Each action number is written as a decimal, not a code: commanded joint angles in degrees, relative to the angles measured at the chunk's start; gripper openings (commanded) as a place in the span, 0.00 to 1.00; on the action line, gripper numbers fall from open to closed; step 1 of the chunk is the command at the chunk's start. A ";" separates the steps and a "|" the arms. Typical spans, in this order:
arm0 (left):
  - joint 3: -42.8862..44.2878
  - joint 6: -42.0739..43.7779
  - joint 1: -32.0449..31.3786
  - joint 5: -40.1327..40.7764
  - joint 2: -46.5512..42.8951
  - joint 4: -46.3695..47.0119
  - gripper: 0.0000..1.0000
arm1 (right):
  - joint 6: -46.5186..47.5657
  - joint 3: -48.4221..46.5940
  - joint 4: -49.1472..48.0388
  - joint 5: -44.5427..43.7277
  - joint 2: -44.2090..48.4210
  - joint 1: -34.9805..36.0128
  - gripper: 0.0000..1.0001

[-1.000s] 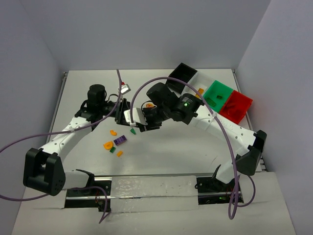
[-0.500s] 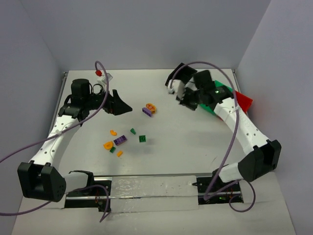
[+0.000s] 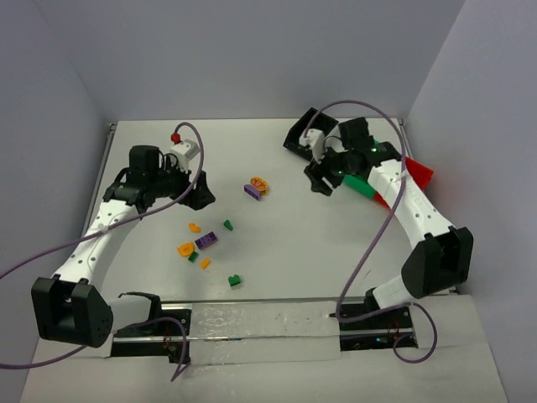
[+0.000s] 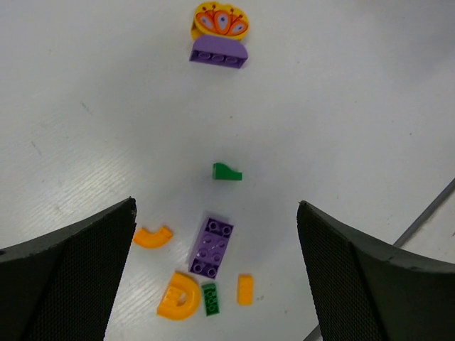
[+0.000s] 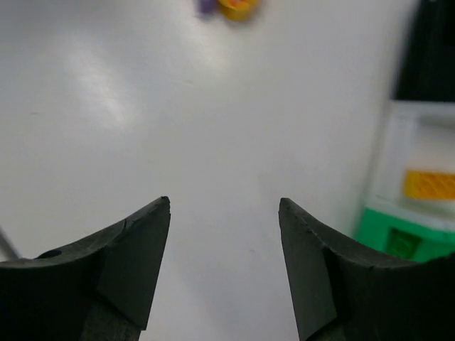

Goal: Sort the legos into containers by color

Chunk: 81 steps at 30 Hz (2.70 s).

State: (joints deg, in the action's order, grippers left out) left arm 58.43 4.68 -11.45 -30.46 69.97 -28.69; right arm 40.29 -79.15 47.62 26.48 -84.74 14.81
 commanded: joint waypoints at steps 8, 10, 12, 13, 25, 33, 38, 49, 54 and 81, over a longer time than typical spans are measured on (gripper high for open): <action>2.75 -4.17 13.47 -9.89 -0.89 0.65 0.99 | -14.01 13.25 -11.42 -0.30 5.46 34.42 0.75; 4.21 -7.86 16.14 -12.89 0.37 0.58 0.99 | -15.41 15.93 -15.42 -2.97 4.70 40.54 0.75; 5.72 -9.76 18.37 -16.08 2.16 0.40 0.99 | -15.16 15.62 -16.85 -5.27 2.16 45.18 0.75; 6.10 -10.07 19.27 -16.63 2.55 0.24 0.99 | -16.18 14.58 -17.74 -5.96 1.09 47.50 0.75; 6.44 -11.90 20.23 -16.65 2.55 2.24 0.99 | -18.09 9.81 -25.73 -6.27 -12.85 57.36 0.82; 6.35 -11.89 20.15 -16.04 2.27 2.68 0.99 | -18.23 9.02 -30.55 -8.27 -19.56 58.40 0.81; 5.65 -11.54 20.15 -15.68 2.18 2.67 0.99 | -17.88 9.10 -32.50 -9.87 -21.68 58.40 0.76; 5.54 -11.20 20.17 -15.14 2.55 2.64 0.99 | -16.44 10.68 -32.42 -9.57 -20.65 58.23 0.30; 5.13 -9.45 20.19 -13.99 2.24 1.89 0.98 | -17.67 12.61 -29.04 -6.27 -12.71 50.74 0.02; 3.18 -6.59 10.13 -0.45 1.04 4.05 0.97 | -9.41 -8.74 -15.65 -19.57 -19.25 -21.87 0.00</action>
State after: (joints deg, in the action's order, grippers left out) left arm 62.08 -2.15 -1.04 -31.86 72.76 -26.97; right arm 29.64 -83.67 31.56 9.40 -101.87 -6.82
